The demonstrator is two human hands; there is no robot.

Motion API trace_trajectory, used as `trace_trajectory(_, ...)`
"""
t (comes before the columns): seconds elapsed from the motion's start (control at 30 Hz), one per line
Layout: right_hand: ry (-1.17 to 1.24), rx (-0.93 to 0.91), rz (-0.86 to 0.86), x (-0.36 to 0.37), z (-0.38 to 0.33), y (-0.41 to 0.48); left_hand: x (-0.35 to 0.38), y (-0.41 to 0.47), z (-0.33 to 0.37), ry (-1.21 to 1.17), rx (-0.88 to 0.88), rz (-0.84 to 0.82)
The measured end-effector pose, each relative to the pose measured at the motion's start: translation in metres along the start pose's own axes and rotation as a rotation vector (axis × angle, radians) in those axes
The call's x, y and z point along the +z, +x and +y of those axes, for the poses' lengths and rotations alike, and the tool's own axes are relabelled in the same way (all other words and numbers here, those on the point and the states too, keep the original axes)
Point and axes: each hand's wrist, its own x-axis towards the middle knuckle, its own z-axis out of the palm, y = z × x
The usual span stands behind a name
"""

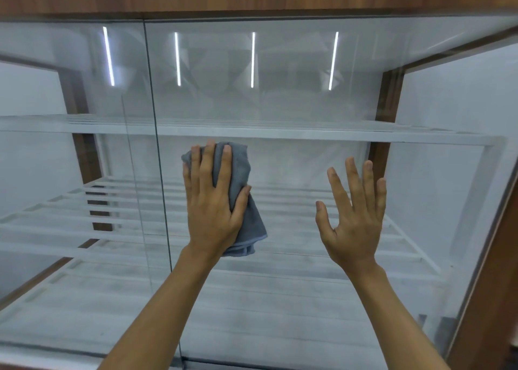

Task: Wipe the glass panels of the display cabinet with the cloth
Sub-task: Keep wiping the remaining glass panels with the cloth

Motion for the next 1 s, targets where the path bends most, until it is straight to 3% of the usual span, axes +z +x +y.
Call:
trace_trajectory(0.33,0.104,-0.008,0.020,-0.027,0.015,0.000,0.029,0.010,0.081,0.028,0.230,-0.076)
trace_trajectory(0.73,-0.180,0.068,0.033,-0.094,0.122,0.000,0.048,-0.005,0.133,0.043,0.118,-0.088)
trace_trajectory(1.0,-0.162,0.052,0.050,-0.117,0.147,0.009,0.058,-0.009,0.162,0.062,0.115,-0.098)
